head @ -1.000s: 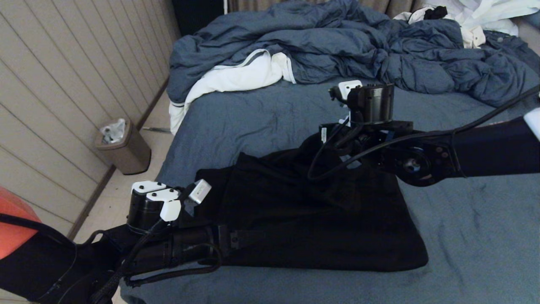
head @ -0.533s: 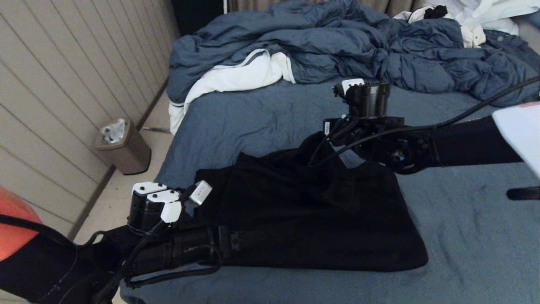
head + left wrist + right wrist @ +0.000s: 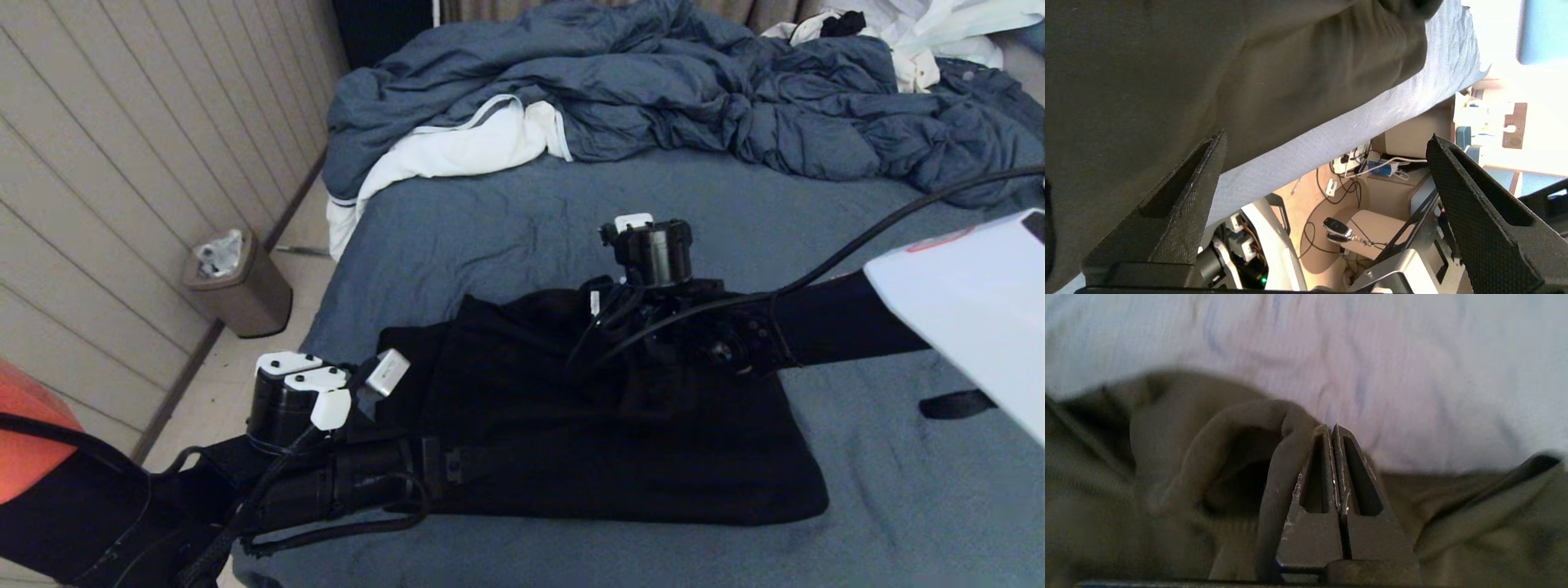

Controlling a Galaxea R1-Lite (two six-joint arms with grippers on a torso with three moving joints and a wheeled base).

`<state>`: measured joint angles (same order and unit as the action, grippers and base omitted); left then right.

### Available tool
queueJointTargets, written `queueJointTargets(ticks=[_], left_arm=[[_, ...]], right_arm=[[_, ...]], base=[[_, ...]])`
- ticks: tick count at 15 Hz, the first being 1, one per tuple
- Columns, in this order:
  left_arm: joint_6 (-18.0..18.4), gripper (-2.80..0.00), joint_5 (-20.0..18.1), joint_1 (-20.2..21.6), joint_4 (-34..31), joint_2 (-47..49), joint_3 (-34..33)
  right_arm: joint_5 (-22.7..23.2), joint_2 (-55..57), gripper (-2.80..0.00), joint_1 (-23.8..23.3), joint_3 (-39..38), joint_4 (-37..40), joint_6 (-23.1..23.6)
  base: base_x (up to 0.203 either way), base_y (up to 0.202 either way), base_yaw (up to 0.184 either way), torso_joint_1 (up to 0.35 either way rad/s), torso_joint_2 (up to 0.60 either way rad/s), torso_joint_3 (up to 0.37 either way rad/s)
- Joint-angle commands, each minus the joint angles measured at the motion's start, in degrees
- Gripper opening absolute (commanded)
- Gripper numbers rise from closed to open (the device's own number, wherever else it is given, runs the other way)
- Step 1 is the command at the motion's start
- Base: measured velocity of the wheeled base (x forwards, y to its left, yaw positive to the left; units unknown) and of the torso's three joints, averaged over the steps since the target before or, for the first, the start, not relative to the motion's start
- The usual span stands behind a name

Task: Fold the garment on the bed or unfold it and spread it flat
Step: Fold the black sweatshirt

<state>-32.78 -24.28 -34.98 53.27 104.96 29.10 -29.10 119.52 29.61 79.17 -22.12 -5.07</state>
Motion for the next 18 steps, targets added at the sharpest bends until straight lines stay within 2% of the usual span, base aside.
queueJointTargets(ticks=[1,7,11,18], left_arm=[[-0.18,0.00,-0.15,0.00,0.34,0.07,-0.01],[-0.27,0.00,-0.06,0.00,0.42,-0.02,-0.01],[-0.27,0.00,-0.15,0.00,0.43,-0.20,-0.01],[-0.18,0.00,-0.15,0.00,0.43,-0.20,-0.10]], right_arm=[[-0.08,-1.21,-2.80,2.33,-2.66,-0.11,-0.85],[0.14,0.33,-2.80,6.03,-9.82,-1.02,-4.30],[-0.24,4.65,-2.80,6.81,-14.85,-8.66,-4.73],[0.04,7.44,-2.80,6.25,-15.24,-10.48,-4.34]], base=[[0.000,0.000,0.000,0.000,0.00,0.000],[0.000,0.000,0.000,0.000,0.00,0.000],[0.000,0.000,0.000,0.000,0.00,0.000],[0.000,0.000,0.000,0.000,0.00,0.000]])
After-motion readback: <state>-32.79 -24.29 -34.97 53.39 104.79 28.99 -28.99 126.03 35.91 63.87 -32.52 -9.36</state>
